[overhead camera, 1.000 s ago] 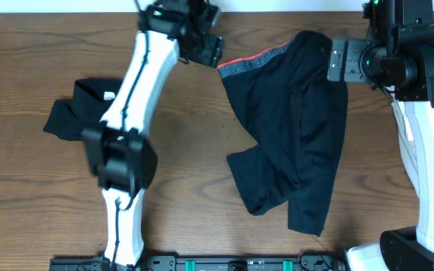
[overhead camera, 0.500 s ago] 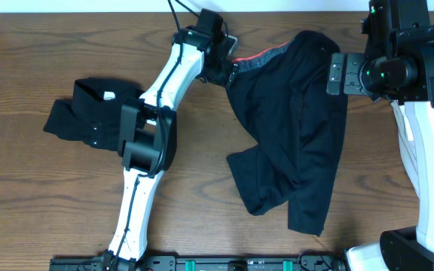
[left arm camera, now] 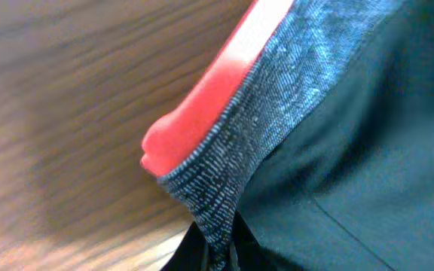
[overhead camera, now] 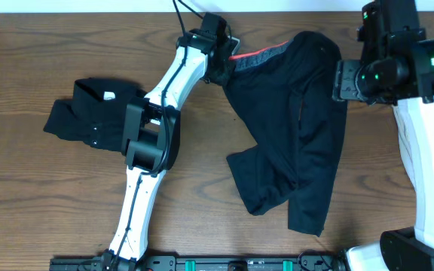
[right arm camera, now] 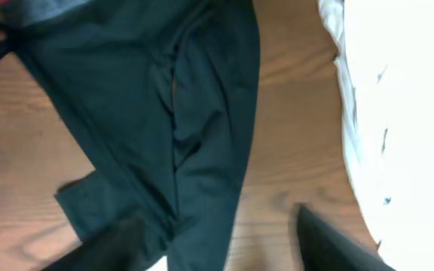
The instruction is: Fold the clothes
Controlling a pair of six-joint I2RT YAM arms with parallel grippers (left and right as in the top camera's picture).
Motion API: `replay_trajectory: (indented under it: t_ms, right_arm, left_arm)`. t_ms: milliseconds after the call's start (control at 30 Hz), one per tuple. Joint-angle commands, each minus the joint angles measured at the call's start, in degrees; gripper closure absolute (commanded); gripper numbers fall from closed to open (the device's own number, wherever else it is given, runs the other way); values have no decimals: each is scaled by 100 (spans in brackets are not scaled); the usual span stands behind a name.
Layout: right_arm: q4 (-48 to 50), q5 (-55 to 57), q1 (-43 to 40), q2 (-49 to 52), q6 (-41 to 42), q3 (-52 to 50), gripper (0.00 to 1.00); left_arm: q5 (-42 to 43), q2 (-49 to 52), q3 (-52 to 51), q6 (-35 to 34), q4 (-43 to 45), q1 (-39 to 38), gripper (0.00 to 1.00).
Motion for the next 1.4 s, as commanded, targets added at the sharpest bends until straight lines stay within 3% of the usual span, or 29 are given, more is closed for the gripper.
replay_trajectory:
  t_ms: [0,233,333,467,567,633,800,967,1233,1367]
  right_arm:
    - [186,11,-39,-66,118,-557,55]
    - [1362,-566,-17,-66,-50,-2129,59]
    - [2009,-1169,66,-66,-485,-2793,49]
    - [2691,-1246,131,-66,-476,-3703,39]
    - [3178,-1403,142,-66,-505,-4317,26]
    - [3635,-1508,151,-66,-629,-4791,34]
    - [4341,-1580,149,-66,-415,-5720,44]
    - [4566,-1508,142,-66,-435,-6148,44]
    - [4507,-1609,101,-66,-367,-6321,81]
    - [4728,-911,87,-44,-337,-6452,85]
  left_arm:
    - [-1668,-59,129,-695,-234,289,94]
    - [-2223,-361,129,-1185,-616,1204,94]
    - [-1867,-402,129,-1182,-638,1508,94]
    - [-1775,-404,129,-1211,-671,1711,94]
    - [-1777,-404,129,-1209,-680,1735,94]
    - [-1777,-404,129,-1213,-682,1733,94]
    - [-1777,-404,129,-1314,-743,1733,94]
    - [-1777,-404,129,-1314,-748,1733,94]
    - [-1777,-404,129,-1314,-785,1735,94]
    - [-1777,-404,129,-1314,-791,1735,93]
